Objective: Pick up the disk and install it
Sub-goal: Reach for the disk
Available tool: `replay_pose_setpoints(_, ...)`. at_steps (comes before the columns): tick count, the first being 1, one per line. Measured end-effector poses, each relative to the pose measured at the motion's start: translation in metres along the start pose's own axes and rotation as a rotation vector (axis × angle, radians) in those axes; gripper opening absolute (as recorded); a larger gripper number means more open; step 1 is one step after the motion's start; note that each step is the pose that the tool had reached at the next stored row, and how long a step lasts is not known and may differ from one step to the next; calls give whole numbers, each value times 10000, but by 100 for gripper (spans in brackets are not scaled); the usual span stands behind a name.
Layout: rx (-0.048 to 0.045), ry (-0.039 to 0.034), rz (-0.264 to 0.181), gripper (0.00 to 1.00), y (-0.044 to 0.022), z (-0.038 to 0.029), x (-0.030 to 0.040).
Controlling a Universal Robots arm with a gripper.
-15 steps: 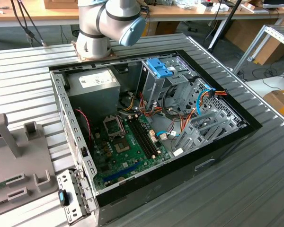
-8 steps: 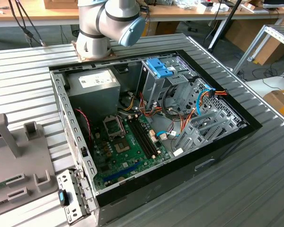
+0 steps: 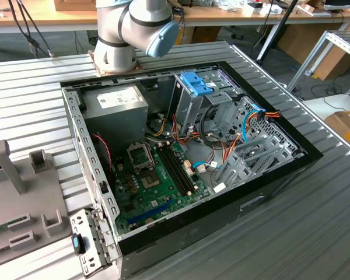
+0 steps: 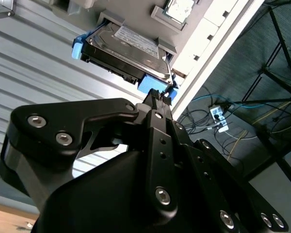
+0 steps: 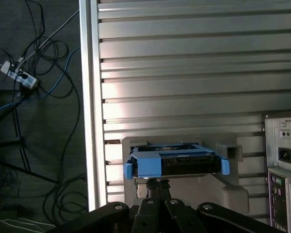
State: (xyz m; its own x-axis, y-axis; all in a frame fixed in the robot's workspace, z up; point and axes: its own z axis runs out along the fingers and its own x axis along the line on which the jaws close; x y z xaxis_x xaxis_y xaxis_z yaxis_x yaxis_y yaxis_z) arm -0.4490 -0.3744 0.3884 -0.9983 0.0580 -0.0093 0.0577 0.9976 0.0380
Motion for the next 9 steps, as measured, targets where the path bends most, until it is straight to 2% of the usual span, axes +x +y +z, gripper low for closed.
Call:
replay_pose_setpoints(4, 5, 3, -2, 11, 9, 3, 0)
replay_pose_setpoints(6, 42, 1, -39, 11, 47, 12, 3)
replay_pose_setpoints(7, 94, -1, -56, 11, 61, 21, 4)
replay_pose_setpoints(9, 157, 5, -91, 11, 64, 47, 4)
